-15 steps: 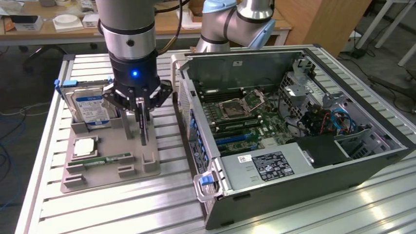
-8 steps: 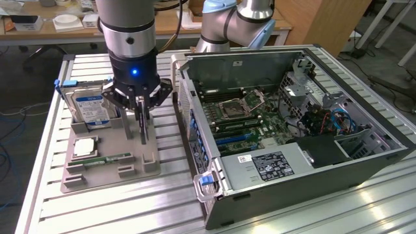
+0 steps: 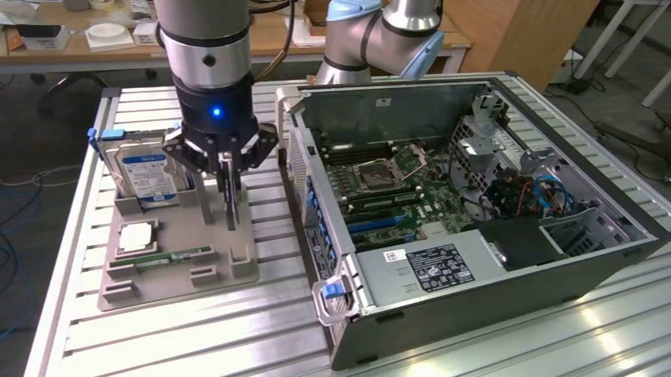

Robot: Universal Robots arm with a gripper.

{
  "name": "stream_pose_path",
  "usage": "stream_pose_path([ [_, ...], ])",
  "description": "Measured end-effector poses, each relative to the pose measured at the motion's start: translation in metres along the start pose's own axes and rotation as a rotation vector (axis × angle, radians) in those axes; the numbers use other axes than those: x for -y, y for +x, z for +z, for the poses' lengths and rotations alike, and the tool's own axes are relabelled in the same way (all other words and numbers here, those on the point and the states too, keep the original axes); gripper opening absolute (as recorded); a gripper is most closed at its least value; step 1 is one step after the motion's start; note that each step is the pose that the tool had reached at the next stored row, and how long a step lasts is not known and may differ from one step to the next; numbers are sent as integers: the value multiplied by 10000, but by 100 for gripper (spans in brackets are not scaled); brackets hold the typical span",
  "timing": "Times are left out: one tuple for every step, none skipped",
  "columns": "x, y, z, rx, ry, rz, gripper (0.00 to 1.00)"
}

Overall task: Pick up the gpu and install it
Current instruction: 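Pick up the gpu and move the gpu toward the slot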

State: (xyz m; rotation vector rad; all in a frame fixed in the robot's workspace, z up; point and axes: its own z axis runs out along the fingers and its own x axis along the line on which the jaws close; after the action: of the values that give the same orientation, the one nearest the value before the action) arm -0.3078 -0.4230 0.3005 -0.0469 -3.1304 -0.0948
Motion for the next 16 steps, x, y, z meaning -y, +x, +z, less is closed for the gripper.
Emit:
stream_pose_path([
  [0,0,-7,0,-2,-1,26],
  [-1,0,-14,0,-4,-1,26],
  [-1,0,-22,0,-6,-1,26],
  [-2,0,-29,0,-9,-1,26],
  [-2,0,-37,-1,-11,-1,26],
  [-3,0,-44,-1,-13,-1,26],
  [-3,1,-50,0,-15,-1,26],
  [-3,1,-57,-1,-16,-1,26],
  [-4,1,-63,0,-18,0,26],
  [-4,1,-69,0,-20,-1,26],
  [-5,1,-77,-1,-23,-1,26],
  [-5,1,-84,-1,-25,-1,26],
  [-5,1,-91,-1,-28,-1,26],
  [-6,1,-98,-1,-31,-1,26],
  [-6,1,-105,-1,-34,-1,26],
  [-7,1,-112,-1,-37,-1,26],
])
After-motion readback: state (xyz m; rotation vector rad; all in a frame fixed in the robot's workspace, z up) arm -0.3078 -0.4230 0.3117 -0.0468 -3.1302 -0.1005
